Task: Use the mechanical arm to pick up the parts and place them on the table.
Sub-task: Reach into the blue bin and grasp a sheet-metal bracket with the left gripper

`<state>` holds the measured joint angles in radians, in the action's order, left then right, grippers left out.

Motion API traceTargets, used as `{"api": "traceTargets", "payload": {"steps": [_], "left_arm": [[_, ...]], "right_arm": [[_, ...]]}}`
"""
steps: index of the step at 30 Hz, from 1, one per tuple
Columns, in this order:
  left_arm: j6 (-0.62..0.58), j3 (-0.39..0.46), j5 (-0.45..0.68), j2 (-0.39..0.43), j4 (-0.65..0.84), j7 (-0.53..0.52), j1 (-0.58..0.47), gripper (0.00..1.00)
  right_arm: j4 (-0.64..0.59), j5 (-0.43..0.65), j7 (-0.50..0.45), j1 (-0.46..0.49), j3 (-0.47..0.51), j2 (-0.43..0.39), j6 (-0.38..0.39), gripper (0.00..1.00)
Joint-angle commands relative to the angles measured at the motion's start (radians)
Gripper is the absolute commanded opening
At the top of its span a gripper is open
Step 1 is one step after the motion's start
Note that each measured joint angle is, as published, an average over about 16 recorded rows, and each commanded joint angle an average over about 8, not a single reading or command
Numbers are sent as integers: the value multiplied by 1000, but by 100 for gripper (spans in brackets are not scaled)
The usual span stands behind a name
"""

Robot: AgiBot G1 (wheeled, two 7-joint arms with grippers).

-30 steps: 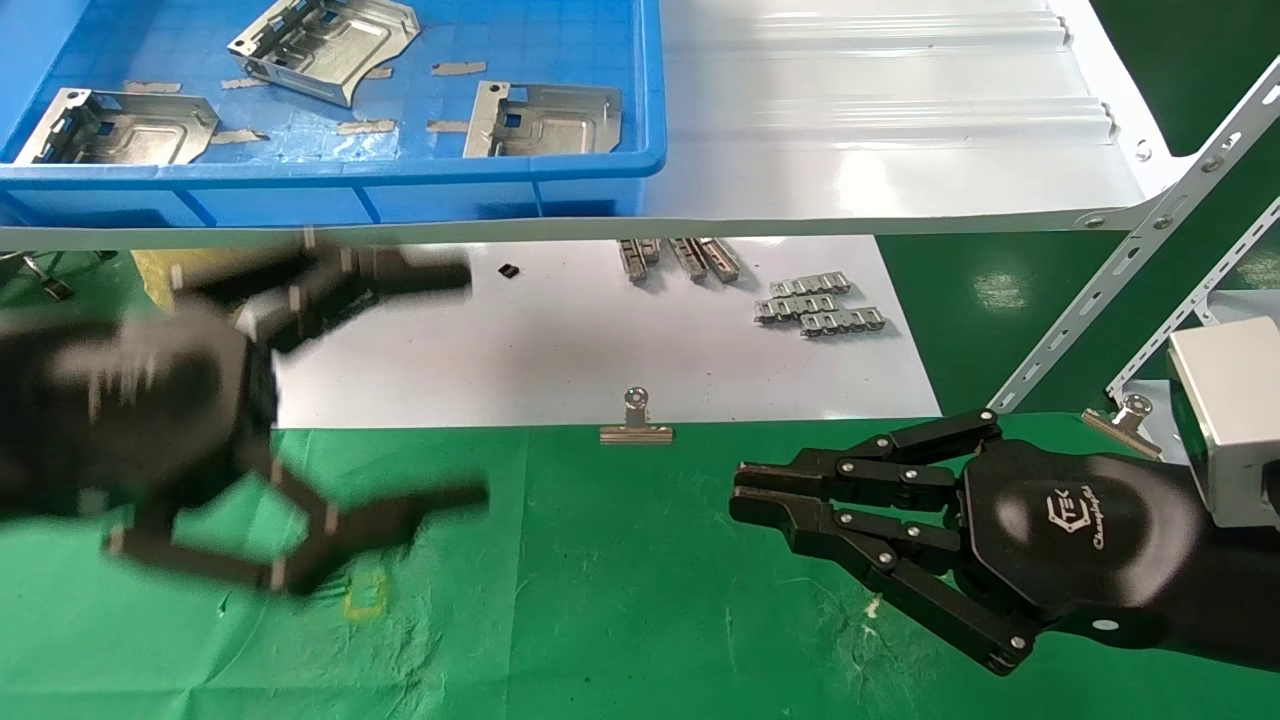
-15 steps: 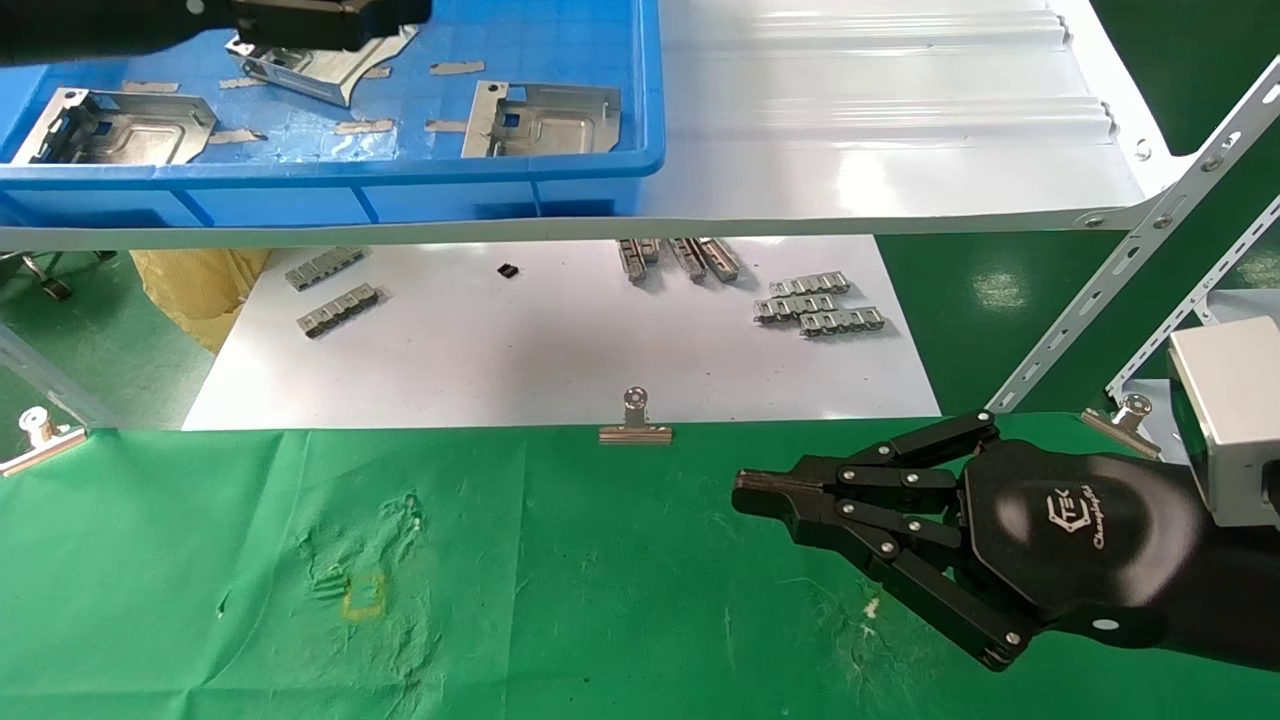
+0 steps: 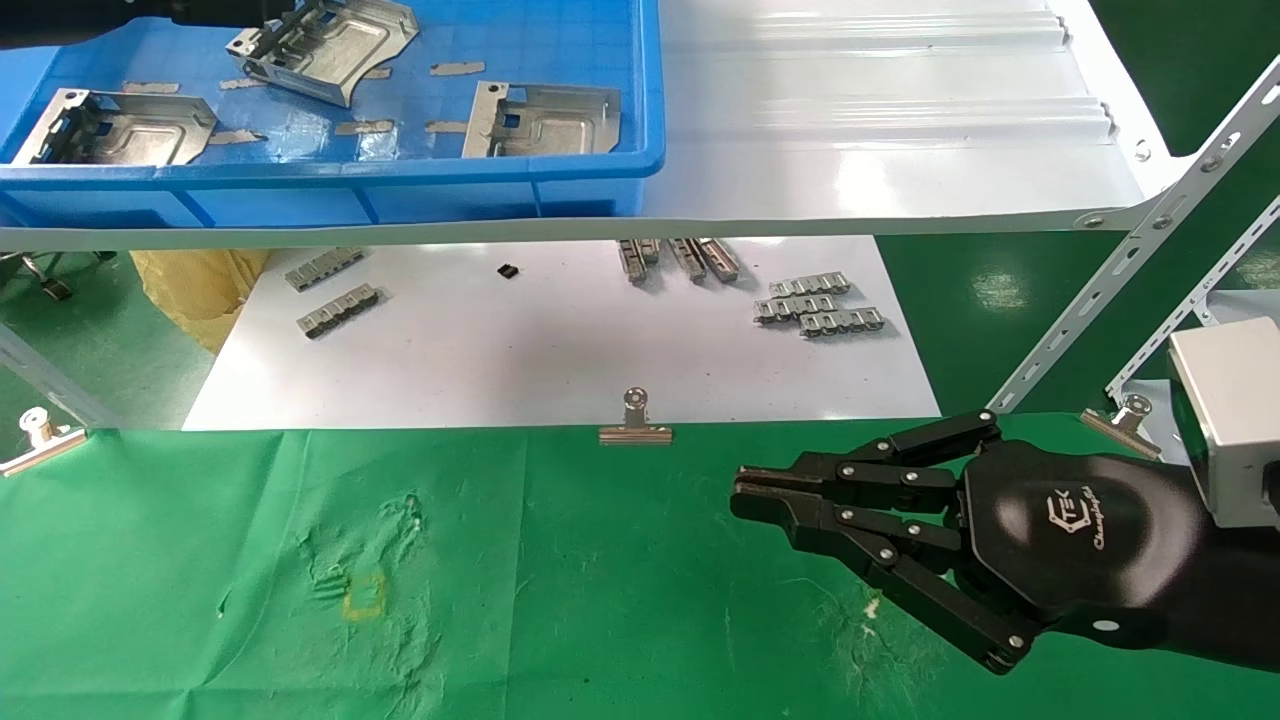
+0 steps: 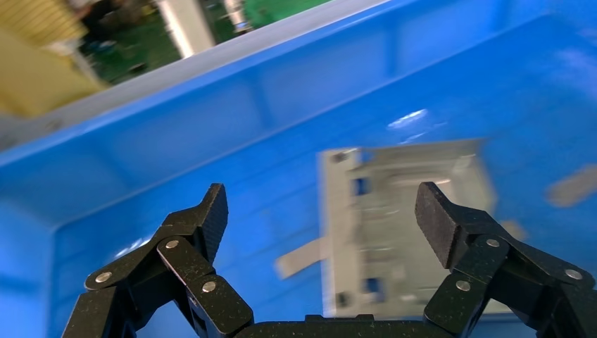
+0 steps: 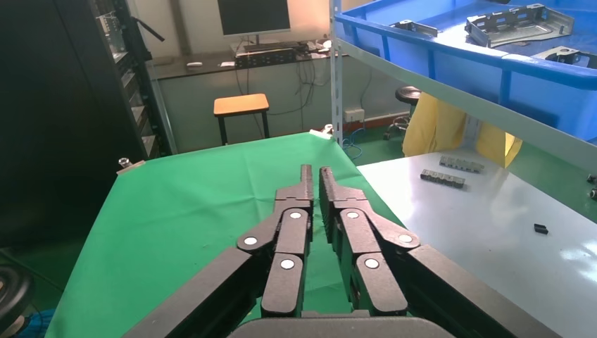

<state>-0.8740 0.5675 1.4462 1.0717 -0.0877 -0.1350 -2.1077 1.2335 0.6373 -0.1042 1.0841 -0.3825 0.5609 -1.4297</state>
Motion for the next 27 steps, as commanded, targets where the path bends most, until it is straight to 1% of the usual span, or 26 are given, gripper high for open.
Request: {"api": "traceTargets", "payload": {"steps": [1,12,27], "left_arm": [[44,3,6,11,29,2,-2,0],[41,2,6,25,65,11,2,0],[106,-5,-4,38,80,28,15,0]], "right_arm": [[0,0,0,0,0,0,0,100],[0,0,0,0,0,0,0,100],[0,0,0,0,0,0,0,100]]}}
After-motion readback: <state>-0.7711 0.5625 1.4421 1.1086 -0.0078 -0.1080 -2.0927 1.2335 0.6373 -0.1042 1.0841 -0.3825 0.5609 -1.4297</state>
